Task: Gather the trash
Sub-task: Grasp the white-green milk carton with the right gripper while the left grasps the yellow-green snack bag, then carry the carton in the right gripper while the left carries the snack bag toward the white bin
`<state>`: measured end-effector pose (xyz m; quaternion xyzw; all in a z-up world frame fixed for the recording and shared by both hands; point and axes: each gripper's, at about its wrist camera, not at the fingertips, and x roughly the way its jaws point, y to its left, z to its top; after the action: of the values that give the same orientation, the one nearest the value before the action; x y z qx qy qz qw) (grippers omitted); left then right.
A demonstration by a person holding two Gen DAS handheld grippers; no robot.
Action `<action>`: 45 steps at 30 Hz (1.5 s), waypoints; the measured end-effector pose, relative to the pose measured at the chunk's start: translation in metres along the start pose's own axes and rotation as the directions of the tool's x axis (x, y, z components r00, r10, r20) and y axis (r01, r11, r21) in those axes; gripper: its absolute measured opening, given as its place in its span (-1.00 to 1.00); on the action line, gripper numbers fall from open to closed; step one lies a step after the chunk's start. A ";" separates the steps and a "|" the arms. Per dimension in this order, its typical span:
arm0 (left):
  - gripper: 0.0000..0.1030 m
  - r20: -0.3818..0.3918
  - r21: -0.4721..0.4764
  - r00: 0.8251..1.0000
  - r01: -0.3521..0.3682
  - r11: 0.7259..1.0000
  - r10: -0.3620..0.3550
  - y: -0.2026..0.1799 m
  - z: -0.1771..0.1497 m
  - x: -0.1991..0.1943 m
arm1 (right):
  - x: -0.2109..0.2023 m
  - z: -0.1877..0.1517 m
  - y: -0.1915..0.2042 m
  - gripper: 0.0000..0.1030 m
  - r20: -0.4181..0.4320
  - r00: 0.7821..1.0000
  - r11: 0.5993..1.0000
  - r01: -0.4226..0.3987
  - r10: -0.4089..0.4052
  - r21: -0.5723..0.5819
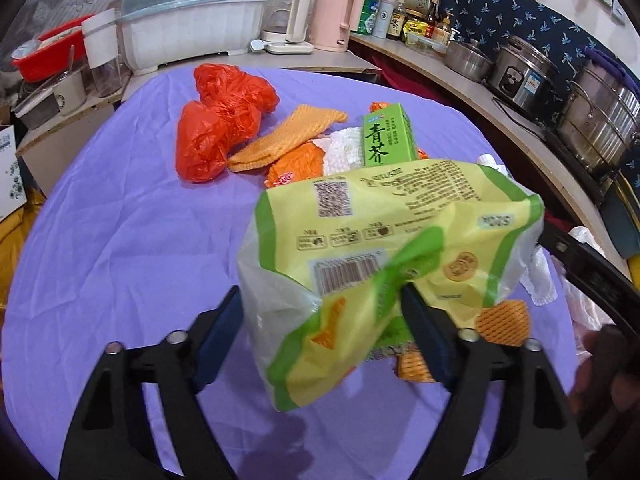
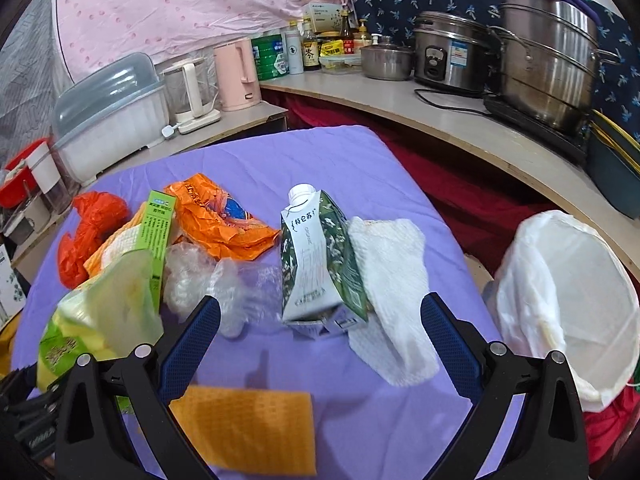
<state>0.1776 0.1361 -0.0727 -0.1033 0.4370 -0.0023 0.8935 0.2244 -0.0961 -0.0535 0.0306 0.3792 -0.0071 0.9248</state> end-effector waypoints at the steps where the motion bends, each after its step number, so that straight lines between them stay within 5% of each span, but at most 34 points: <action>1: 0.18 -0.007 0.002 1.000 0.009 1.000 -0.009 -0.001 0.000 0.001 | 0.006 0.002 0.002 0.80 -0.006 1.000 1.000 0.000 0.000 -0.006; 7: -0.44 -0.005 0.014 1.000 0.031 0.999 -0.031 -0.003 0.000 0.000 | 0.037 0.004 0.010 0.44 -0.052 0.998 0.998 0.026 -0.029 -0.059; 10: -0.53 -0.002 0.014 0.999 0.034 0.999 -0.034 -0.002 0.001 0.001 | 0.049 0.002 0.007 0.22 -0.077 0.997 0.998 0.028 -0.033 -0.065; 27: -0.70 0.077 0.014 0.997 0.031 0.999 -0.032 -0.001 0.004 -0.042 | 0.004 0.000 -0.012 0.06 -0.050 0.984 0.982 -0.169 0.174 0.083; 35: -0.70 0.082 0.030 0.996 0.019 0.999 -0.021 -0.004 -0.011 -0.056 | -0.005 -0.036 -0.008 0.05 -0.129 0.976 0.984 -0.170 0.175 0.051; 39: -0.70 0.073 0.031 0.997 0.007 0.999 -0.009 -0.006 -0.015 -0.053 | 0.004 -0.035 -0.002 0.25 -0.135 0.980 0.989 -0.148 0.149 0.013; 45: -0.70 0.066 0.034 0.998 -0.014 0.999 0.011 -0.007 -0.010 -0.043 | 0.029 -0.025 0.000 0.16 -0.167 0.975 0.989 -0.145 0.144 0.009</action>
<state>0.1438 0.1314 -0.0437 -0.0853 0.4079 -0.0007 0.9090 0.2272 -0.0938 -0.0914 0.0573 0.4521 0.0633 0.8879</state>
